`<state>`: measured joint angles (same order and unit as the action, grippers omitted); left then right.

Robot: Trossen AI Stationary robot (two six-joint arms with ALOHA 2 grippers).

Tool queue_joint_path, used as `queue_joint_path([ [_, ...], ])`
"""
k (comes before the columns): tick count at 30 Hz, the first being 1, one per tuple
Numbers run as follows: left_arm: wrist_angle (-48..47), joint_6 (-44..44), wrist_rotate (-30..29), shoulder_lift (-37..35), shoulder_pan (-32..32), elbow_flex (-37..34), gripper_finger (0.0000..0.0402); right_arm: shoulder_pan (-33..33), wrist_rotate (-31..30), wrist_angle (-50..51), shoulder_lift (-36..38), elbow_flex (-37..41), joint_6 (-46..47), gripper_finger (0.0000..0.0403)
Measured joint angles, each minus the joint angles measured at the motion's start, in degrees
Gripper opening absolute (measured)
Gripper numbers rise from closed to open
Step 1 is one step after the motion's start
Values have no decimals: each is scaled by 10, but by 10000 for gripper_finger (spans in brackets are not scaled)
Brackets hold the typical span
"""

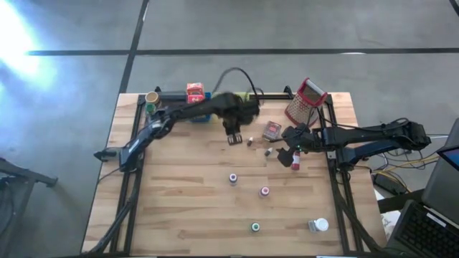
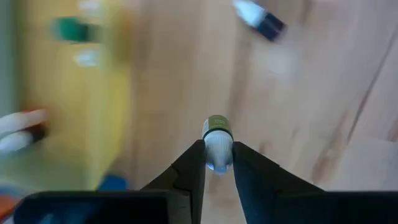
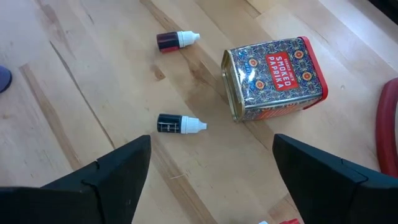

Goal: Pick & Place Kitchen Items
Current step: Put the small light green food coloring bottle into the yellow bin

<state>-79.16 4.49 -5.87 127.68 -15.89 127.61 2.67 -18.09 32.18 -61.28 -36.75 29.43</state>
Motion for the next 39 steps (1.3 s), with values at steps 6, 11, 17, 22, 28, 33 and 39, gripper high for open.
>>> queue_joint_path([
  [6,-37,-1,6,-34,-60,48,82,0,0,0,0,0,0,310],
  [11,-48,-10,6,-40,-110,73,83,0,0,0,0,0,0,294],
  [17,-5,-15,8,-37,-153,66,83,0,0,0,0,0,0,275],
  [22,63,-17,23,-36,-172,28,83,0,0,0,0,0,0,260],
  [28,128,-18,43,-34,-188,-7,83,0,0,0,0,0,0,243],
  [33,134,-17,48,-17,-198,-12,83,0,0,0,0,0,0,231],
  [39,141,-11,60,10,-208,-12,83,0,0,0,0,0,0,221],
])
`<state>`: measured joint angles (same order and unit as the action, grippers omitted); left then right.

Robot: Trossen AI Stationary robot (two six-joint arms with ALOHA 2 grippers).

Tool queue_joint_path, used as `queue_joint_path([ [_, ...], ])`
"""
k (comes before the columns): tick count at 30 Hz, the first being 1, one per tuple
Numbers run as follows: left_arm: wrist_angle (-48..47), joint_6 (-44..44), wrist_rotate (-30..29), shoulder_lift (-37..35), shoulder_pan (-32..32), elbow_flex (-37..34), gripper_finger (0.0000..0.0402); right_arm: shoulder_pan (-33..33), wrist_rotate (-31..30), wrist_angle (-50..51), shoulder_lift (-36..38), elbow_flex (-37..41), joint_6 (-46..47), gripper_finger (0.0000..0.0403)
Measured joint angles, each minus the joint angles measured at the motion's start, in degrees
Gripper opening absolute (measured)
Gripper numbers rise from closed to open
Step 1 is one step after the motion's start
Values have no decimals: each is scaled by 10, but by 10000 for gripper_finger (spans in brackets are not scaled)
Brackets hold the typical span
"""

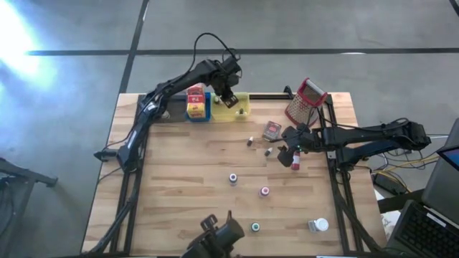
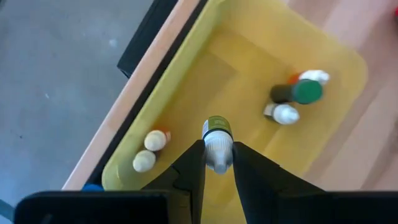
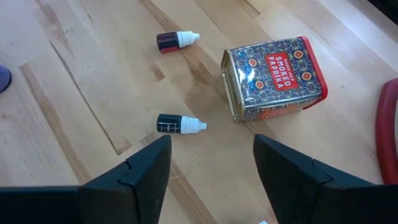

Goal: Pick & Place Kitchen Items
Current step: Put the small light green food coloring bottle into the yellow bin

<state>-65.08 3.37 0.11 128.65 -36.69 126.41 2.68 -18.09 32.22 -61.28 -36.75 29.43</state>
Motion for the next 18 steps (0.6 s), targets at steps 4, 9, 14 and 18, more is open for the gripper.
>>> queue_joint_path([
  [4,-2,0,0,12,-4,0,83,0,0,0,0,0,0,219],
  [9,-29,0,-1,21,-3,0,83,0,0,0,0,0,0,232],
  [14,-67,11,-20,21,-1,-1,83,0,0,0,0,0,0,250],
  [18,-64,11,-24,21,1,-10,83,0,0,0,0,0,0,264],
])
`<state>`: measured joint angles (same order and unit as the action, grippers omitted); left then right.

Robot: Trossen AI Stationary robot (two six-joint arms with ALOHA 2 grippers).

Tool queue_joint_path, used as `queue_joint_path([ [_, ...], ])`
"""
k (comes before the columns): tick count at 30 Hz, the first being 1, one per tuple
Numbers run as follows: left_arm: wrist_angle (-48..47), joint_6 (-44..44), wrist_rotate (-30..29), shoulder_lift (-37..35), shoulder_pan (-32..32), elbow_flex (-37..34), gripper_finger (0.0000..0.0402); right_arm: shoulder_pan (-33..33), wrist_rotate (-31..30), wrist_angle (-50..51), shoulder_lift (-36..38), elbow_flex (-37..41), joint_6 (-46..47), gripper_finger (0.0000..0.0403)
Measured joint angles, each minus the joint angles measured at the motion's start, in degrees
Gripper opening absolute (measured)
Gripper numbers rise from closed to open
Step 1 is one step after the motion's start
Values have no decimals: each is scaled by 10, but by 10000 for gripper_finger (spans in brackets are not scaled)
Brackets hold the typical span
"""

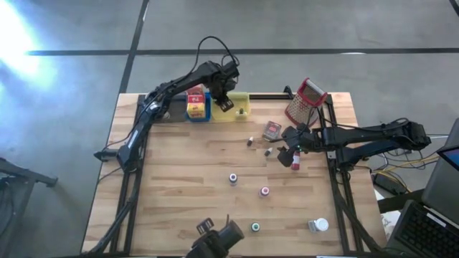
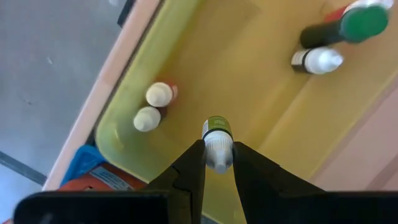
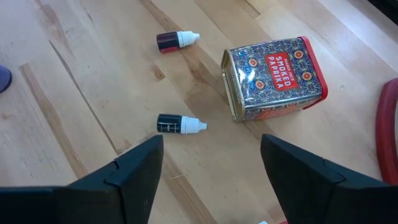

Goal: Pick & Place Kitchen Items
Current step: Put the small light green food coloring bottle into the yellow bin

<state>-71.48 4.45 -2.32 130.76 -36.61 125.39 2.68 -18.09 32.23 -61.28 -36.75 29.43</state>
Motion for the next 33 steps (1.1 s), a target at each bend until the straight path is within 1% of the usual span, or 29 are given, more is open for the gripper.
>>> queue_joint_path([
  [9,25,-14,-2,0,2,-58,83,0,0,0,0,0,0,297],
  [26,41,-30,-3,0,2,-76,83,0,0,0,0,0,0,360],
  [33,42,-31,-3,0,1,-76,83,0,0,0,0,0,0,359],
])
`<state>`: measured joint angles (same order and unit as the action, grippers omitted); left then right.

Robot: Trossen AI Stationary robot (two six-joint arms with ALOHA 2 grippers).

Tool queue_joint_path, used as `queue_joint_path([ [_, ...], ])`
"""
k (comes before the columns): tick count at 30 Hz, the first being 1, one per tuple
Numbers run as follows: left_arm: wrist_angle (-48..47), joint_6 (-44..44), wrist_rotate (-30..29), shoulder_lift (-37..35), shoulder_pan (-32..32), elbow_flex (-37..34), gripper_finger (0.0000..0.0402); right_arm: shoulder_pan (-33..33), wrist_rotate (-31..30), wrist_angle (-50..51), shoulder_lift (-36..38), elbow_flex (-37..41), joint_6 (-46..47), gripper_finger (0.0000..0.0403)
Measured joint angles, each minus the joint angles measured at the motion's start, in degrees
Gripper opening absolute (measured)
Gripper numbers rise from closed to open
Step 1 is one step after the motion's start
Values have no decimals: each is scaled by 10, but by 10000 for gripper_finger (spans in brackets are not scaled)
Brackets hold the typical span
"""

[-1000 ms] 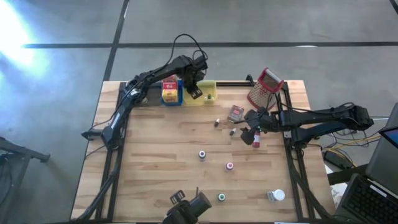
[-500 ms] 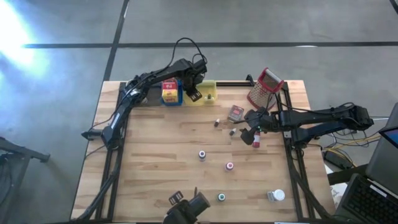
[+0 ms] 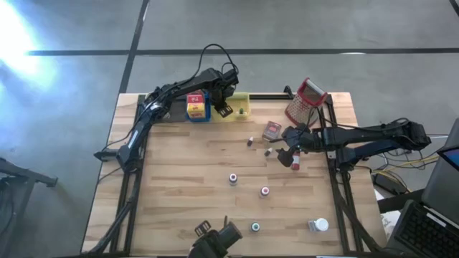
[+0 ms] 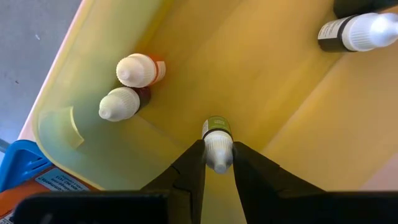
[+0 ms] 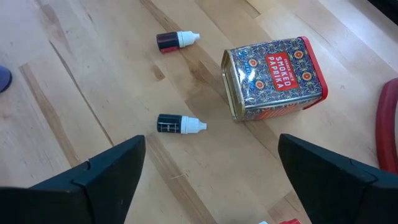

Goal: Pick & Place Kitchen Items
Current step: Put the small light green food coloring bottle into the yellow bin

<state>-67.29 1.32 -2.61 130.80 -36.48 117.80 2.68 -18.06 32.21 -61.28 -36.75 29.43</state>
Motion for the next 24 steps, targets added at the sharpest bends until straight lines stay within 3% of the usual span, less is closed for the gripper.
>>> queue_joint_path([
  [18,0,1,5,1,0,0,83,0,0,0,0,0,0,305],
  [24,0,0,8,1,0,0,105,0,0,0,0,0,0,285],
])
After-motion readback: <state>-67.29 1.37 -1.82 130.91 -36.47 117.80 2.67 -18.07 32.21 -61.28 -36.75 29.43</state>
